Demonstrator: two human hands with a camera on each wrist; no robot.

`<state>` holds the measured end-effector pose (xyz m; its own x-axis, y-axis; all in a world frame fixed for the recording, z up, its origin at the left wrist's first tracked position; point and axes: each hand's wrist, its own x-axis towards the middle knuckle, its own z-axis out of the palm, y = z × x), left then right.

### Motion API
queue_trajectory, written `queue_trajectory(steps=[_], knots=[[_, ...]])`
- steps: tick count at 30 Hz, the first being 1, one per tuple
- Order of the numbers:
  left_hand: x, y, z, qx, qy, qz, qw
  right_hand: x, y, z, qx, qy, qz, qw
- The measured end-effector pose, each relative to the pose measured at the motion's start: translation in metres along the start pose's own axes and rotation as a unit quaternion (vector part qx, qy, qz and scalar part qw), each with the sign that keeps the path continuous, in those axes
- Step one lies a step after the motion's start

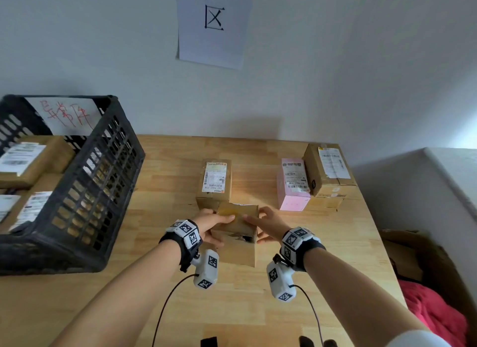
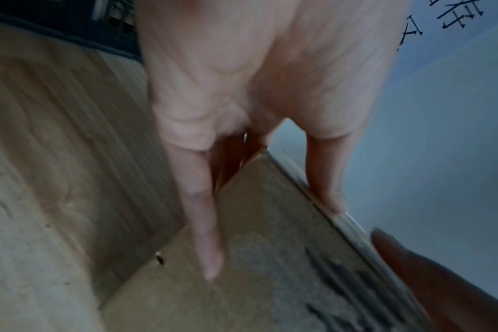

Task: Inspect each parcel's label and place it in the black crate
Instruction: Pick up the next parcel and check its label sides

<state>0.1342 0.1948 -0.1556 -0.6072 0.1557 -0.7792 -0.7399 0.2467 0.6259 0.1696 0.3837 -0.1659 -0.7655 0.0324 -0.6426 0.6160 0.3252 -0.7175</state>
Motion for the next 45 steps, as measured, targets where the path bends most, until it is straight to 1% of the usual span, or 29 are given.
queue_trajectory(steps=[2,4,6,7,9,11,13,14,18,20,22,24,27,31,34,38,41,45], knots=[[0.003,0.009,-0.003,-0.032,-0.007,0.011,0.999,-0.003,-0.002,-0.006,0.033,0.010,-0.012,0.999],[0.007,0.014,-0.003,-0.080,0.011,0.014,0.997,-0.003,0.000,-0.013,0.078,0.037,-0.011,0.996],[0.011,0.014,0.000,-0.135,0.033,0.018,0.990,-0.002,0.004,-0.017,0.095,0.069,0.006,0.993],[0.015,0.013,0.003,-0.150,0.029,0.022,0.988,-0.001,0.006,-0.019,0.093,0.082,0.020,0.992],[0.020,0.009,0.015,-0.147,0.005,0.026,0.989,0.001,0.013,-0.021,0.093,0.091,0.045,0.990],[0.019,0.004,0.027,-0.108,-0.029,0.018,0.994,0.002,0.021,-0.021,0.095,0.089,0.064,0.989],[0.017,0.001,0.041,-0.028,-0.069,0.002,0.997,0.004,0.028,-0.020,0.079,0.081,0.079,0.990],[0.016,0.000,0.046,0.007,-0.077,-0.003,0.997,0.004,0.031,-0.021,0.069,0.077,0.083,0.991],[0.022,-0.005,0.050,0.108,-0.055,-0.006,0.993,0.010,0.032,-0.023,0.026,0.072,0.089,0.993],[0.026,-0.007,0.050,0.156,-0.048,-0.005,0.987,0.012,0.032,-0.022,-0.052,0.047,0.092,0.993],[0.030,-0.010,0.051,0.190,-0.046,-0.006,0.981,0.013,0.033,-0.018,-0.137,0.025,0.104,0.985],[0.038,-0.012,0.052,0.223,-0.039,-0.005,0.974,0.020,0.035,-0.016,-0.178,0.012,0.120,0.977],[0.044,-0.008,0.054,0.242,-0.049,-0.019,0.969,0.032,0.037,-0.021,-0.188,-0.007,0.129,0.974],[0.054,-0.003,0.055,0.311,-0.041,-0.027,0.949,0.045,0.030,-0.028,-0.230,-0.039,0.131,0.964],[0.064,-0.002,0.056,0.336,-0.033,-0.041,0.940,0.047,0.026,-0.032,-0.214,-0.065,0.139,0.965],[0.070,0.001,0.056,0.333,-0.046,-0.057,0.940,0.046,0.023,-0.035,-0.196,-0.088,0.146,0.966],[0.073,0.000,0.056,0.334,-0.052,-0.056,0.940,0.049,0.023,-0.036,-0.186,-0.090,0.137,0.969],[0.076,-0.003,0.054,0.332,-0.051,-0.046,0.941,0.052,0.025,-0.034,-0.199,-0.081,0.139,0.967]])
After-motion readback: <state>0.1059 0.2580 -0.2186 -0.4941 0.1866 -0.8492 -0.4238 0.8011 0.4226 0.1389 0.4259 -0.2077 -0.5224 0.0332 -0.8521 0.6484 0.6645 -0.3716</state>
